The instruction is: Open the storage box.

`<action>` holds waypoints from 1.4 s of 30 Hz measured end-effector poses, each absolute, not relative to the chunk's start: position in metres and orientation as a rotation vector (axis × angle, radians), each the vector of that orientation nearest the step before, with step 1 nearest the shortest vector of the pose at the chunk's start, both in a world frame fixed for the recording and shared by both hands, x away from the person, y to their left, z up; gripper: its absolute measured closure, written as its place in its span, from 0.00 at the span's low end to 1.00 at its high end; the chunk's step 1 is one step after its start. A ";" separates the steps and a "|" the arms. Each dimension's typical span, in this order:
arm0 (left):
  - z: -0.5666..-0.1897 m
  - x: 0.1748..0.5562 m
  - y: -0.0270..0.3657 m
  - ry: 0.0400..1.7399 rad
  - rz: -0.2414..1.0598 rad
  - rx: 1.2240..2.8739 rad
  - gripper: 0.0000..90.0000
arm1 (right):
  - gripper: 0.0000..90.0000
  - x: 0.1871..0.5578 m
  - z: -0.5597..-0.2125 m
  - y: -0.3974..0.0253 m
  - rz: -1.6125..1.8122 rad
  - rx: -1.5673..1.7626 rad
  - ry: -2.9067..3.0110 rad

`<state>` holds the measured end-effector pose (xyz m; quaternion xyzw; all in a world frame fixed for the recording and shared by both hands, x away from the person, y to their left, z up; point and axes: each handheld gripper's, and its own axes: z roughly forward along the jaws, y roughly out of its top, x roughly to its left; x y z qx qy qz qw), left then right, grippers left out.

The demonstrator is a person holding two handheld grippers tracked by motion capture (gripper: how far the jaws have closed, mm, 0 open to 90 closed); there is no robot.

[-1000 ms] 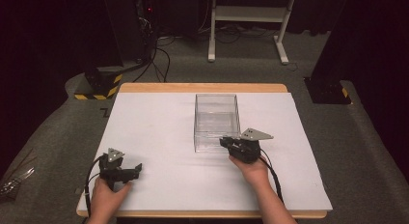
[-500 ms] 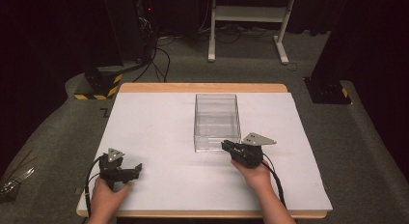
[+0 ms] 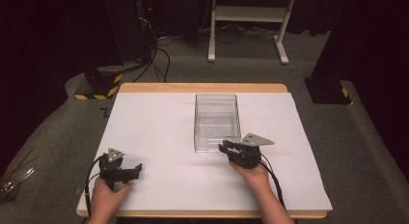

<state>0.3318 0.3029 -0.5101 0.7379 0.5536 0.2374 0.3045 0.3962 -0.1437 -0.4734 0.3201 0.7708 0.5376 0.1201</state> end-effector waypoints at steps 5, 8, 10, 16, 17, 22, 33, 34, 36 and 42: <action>-0.510 0.332 0.303 1.467 0.628 1.955 0.02 | 0.80 0.397 -0.470 -0.141 1.574 0.901 2.266; -0.510 0.332 0.303 1.466 0.629 1.955 0.02 | 0.82 0.398 -0.470 -0.143 1.578 0.902 2.271; -0.510 0.332 0.303 1.467 0.628 1.955 0.02 | 0.82 0.397 -0.470 -0.144 1.584 0.896 2.274; -0.510 0.332 0.303 1.466 0.630 1.954 0.02 | 0.83 0.394 -0.470 -0.146 1.590 0.881 2.288; -0.510 0.332 0.303 1.466 0.630 1.953 0.02 | 0.84 0.394 -0.470 -0.146 1.589 0.878 2.290; -0.510 0.332 0.303 1.466 0.630 1.954 0.02 | 0.84 0.389 -0.470 -0.147 1.592 0.875 2.291; -0.510 0.332 0.303 1.466 0.628 1.955 0.02 | 0.85 0.370 -0.471 -0.149 1.591 0.863 2.289; -0.510 0.332 0.303 1.466 0.629 1.955 0.02 | 0.85 0.369 -0.471 -0.150 1.592 0.862 2.291; -0.510 0.332 0.303 1.466 0.629 1.955 0.02 | 0.85 0.367 -0.471 -0.150 1.590 0.855 2.295; -0.510 0.332 0.303 1.467 0.628 1.955 0.02 | 0.86 0.359 -0.471 -0.151 1.594 0.849 2.303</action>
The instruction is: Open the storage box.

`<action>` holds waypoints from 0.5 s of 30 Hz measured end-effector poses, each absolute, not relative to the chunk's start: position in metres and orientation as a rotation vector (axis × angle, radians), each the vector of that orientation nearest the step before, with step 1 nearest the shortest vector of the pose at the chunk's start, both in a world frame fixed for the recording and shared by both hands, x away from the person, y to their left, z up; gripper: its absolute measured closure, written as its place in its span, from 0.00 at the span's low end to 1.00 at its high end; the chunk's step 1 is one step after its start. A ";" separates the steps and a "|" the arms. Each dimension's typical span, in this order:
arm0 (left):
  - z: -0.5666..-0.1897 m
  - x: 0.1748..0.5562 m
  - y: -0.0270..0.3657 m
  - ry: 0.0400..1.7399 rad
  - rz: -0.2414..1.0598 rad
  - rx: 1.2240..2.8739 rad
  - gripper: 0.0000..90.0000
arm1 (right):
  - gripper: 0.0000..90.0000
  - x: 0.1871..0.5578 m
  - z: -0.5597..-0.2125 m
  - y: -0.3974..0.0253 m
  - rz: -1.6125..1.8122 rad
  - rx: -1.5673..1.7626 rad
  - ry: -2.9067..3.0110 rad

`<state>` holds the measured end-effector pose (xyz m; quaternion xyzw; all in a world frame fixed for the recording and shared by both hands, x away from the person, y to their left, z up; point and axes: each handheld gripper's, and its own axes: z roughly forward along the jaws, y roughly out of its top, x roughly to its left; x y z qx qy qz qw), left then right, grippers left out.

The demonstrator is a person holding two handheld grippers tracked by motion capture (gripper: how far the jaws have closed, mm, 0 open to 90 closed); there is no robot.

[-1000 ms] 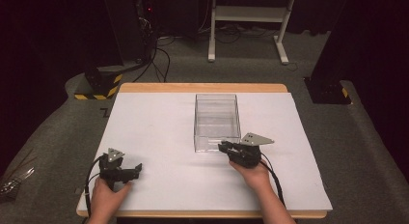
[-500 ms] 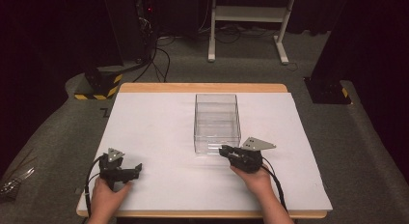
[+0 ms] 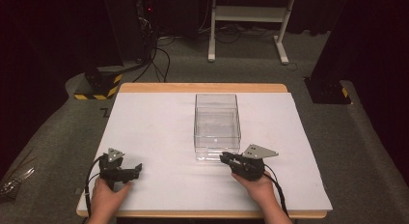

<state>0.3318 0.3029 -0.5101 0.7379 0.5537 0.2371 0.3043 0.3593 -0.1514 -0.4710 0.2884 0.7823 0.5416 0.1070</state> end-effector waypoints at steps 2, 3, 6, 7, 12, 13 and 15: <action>-0.510 0.332 0.303 1.466 0.630 1.954 0.02 | 0.86 0.357 -0.471 -0.152 1.595 0.848 2.305; -0.510 0.332 0.303 1.466 0.628 1.955 0.02 | 0.86 0.355 -0.471 -0.152 1.594 0.845 2.308; -0.510 0.332 0.303 1.467 0.628 1.955 0.02 | 0.86 0.352 -0.471 -0.152 1.596 0.846 2.311; -0.510 0.332 0.303 1.466 0.629 1.955 0.02 | 0.86 0.350 -0.471 -0.153 1.598 0.841 2.314; -0.510 0.332 0.303 1.467 0.628 1.955 0.02 | 0.87 0.342 -0.471 -0.154 1.598 0.835 2.321; -0.510 0.332 0.303 1.466 0.629 1.955 0.02 | 0.87 0.340 -0.471 -0.154 1.600 0.829 2.326; -0.510 0.332 0.303 1.466 0.629 1.955 0.02 | 0.87 0.336 -0.471 -0.153 1.595 0.816 2.336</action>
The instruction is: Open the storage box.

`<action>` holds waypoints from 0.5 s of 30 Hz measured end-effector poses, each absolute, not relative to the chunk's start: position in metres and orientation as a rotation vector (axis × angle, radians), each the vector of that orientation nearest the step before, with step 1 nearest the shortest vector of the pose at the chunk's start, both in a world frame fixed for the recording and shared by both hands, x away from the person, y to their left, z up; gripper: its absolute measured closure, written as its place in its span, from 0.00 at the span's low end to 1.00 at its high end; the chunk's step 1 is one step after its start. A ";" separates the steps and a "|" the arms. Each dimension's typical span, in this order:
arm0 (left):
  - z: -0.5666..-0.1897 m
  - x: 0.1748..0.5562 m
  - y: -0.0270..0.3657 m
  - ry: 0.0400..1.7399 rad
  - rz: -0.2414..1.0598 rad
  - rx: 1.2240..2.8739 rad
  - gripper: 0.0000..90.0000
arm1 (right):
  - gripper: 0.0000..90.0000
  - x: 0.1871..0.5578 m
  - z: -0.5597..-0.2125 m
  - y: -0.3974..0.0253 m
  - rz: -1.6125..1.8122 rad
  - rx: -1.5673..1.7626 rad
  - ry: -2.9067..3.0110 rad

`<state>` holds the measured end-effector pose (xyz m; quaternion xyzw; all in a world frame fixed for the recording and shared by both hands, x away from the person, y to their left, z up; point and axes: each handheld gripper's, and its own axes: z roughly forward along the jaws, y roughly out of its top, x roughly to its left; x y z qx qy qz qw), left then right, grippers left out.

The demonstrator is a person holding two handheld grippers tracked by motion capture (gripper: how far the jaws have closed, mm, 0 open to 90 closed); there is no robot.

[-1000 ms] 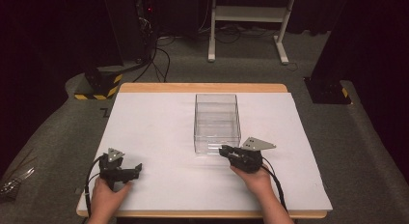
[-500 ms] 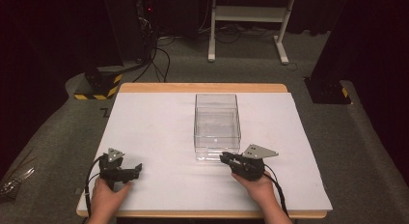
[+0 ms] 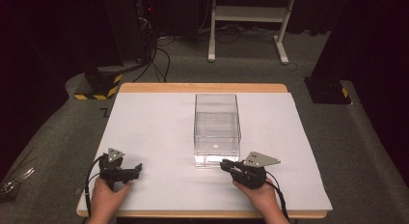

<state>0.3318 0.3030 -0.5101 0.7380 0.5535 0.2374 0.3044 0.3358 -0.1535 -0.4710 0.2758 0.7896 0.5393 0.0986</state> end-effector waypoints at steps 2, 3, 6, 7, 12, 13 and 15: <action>-0.510 0.332 0.303 1.465 0.630 1.954 0.02 | 0.88 0.332 -0.471 -0.153 1.586 0.809 2.342; -0.510 0.332 0.303 1.466 0.629 1.953 0.02 | 0.88 0.330 -0.471 -0.153 1.591 0.808 2.343; -0.510 0.332 0.303 1.466 0.629 1.955 0.02 | 0.88 0.326 -0.471 -0.154 1.597 0.801 2.349; -0.510 0.332 0.303 1.466 0.629 1.954 0.02 | 0.88 0.325 -0.471 -0.154 1.596 0.798 2.351; -0.510 0.332 0.303 1.466 0.629 1.954 0.02 | 0.88 0.314 -0.472 -0.156 1.602 0.792 2.365; -0.510 0.332 0.303 1.466 0.629 1.954 0.02 | 0.88 0.313 -0.472 -0.157 1.606 0.792 2.365; -0.510 0.332 0.303 1.466 0.631 1.954 0.02 | 0.88 0.309 -0.473 -0.158 1.602 0.792 2.371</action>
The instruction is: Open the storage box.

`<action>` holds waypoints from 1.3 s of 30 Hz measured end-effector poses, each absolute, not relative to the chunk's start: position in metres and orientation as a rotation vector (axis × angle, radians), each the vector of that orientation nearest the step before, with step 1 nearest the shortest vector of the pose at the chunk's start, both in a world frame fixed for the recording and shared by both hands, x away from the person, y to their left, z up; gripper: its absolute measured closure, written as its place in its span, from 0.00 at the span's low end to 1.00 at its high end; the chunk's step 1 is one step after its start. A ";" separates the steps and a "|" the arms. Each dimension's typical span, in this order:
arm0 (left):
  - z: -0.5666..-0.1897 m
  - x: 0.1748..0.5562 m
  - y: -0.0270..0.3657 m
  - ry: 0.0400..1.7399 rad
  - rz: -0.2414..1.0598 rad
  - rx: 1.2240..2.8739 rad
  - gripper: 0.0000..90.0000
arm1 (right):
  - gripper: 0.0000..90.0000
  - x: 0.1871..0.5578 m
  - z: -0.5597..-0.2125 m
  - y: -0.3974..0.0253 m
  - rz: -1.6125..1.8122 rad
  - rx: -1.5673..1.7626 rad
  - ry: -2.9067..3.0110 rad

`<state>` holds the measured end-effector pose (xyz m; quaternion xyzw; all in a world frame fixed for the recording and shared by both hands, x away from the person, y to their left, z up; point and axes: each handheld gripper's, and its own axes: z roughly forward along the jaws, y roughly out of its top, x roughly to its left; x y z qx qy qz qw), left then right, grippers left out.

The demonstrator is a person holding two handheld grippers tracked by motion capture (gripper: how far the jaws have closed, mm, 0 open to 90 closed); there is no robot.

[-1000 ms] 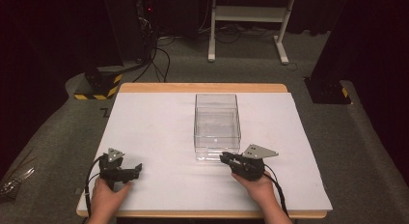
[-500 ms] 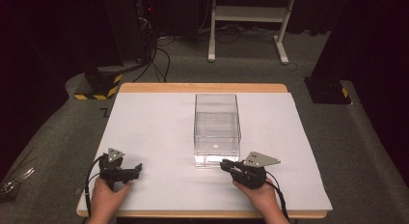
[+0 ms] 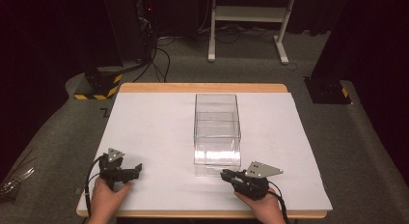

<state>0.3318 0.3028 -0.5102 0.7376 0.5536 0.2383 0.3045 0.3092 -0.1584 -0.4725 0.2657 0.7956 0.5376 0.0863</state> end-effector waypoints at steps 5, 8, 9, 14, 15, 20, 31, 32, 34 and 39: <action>-0.510 0.332 0.303 1.469 0.628 1.950 0.02 | 0.88 0.301 -0.474 -0.162 1.600 0.788 2.385; -0.510 0.332 0.303 1.469 0.628 1.950 0.02 | 0.88 0.298 -0.474 -0.163 1.605 0.790 2.388; -0.510 0.332 0.303 1.469 0.628 1.950 0.02 | 0.88 0.296 -0.474 -0.164 1.607 0.784 2.389; -0.510 0.332 0.303 1.468 0.628 1.950 0.02 | 0.88 0.292 -0.474 -0.166 1.609 0.783 2.395; -0.510 0.332 0.303 1.469 0.628 1.949 0.02 | 0.88 0.291 -0.474 -0.166 1.609 0.781 2.398; -0.510 0.332 0.303 1.468 0.628 1.950 0.02 | 0.88 0.288 -0.475 -0.167 1.617 0.778 2.397; -0.510 0.332 0.302 1.469 0.628 1.949 0.02 | 0.82 0.284 -0.473 -0.170 1.623 0.787 2.397; -0.510 0.332 0.303 1.468 0.629 1.950 0.02 | 0.82 0.284 -0.473 -0.170 1.623 0.787 2.397; -0.510 0.332 0.303 1.469 0.628 1.949 0.02 | 0.79 0.284 -0.469 -0.173 1.630 0.799 2.381; -0.510 0.332 0.303 1.468 0.629 1.950 0.02 | 0.81 0.282 -0.462 -0.181 1.615 0.788 2.368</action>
